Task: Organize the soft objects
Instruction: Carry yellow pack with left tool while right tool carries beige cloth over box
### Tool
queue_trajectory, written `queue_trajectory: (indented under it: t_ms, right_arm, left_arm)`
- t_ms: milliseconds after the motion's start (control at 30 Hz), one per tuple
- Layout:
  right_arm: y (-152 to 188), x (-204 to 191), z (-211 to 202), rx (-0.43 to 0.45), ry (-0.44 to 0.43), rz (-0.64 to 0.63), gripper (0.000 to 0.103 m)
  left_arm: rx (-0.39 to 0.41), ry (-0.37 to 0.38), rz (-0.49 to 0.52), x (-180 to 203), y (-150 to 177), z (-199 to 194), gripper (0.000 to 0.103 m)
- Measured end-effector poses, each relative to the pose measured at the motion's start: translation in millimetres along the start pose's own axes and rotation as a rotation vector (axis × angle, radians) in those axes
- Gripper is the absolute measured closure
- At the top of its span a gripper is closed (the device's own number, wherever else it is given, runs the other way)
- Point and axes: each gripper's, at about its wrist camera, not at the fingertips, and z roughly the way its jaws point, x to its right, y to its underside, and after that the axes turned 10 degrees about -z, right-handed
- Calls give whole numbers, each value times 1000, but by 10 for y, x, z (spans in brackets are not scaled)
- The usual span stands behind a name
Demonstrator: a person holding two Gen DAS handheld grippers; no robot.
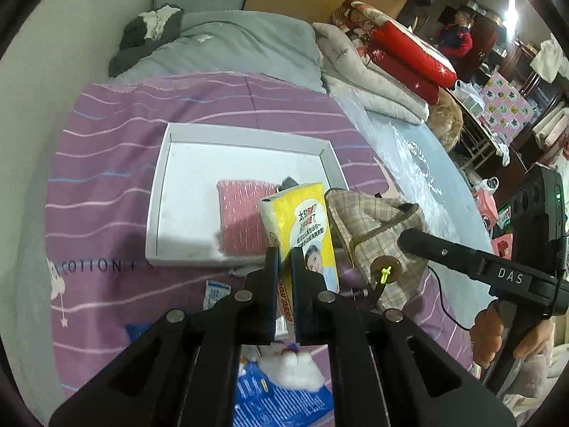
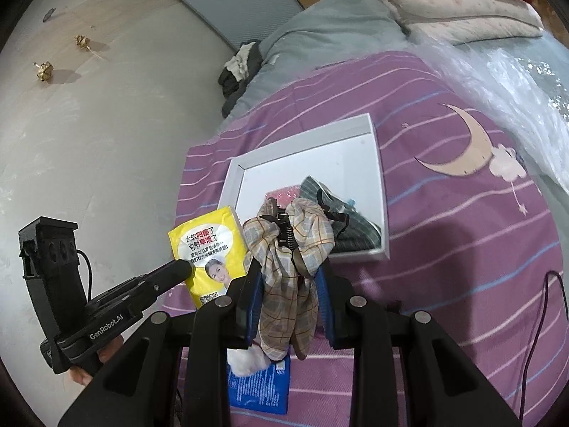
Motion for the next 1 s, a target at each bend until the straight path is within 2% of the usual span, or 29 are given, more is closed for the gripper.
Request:
queue_trajectory:
  t_ms: [367, 667, 833, 1000]
  right_arm:
    - [-333, -5, 259, -18, -25, -9, 76]
    - [-470, -110, 618, -67, -66, -45, 76]
    - [-726, 85, 752, -88, -64, -56, 76]
    - [-993, 345, 894, -162, -96, -90, 76]
  left_arm:
    - [0, 26, -2, -250, -318, 117, 95]
    - [-52, -25, 23, -538, -526, 315, 95]
    - [-97, -49, 51, -710, -613, 486, 95]
    - [-149, -102, 107, -783, -634, 704, 95]
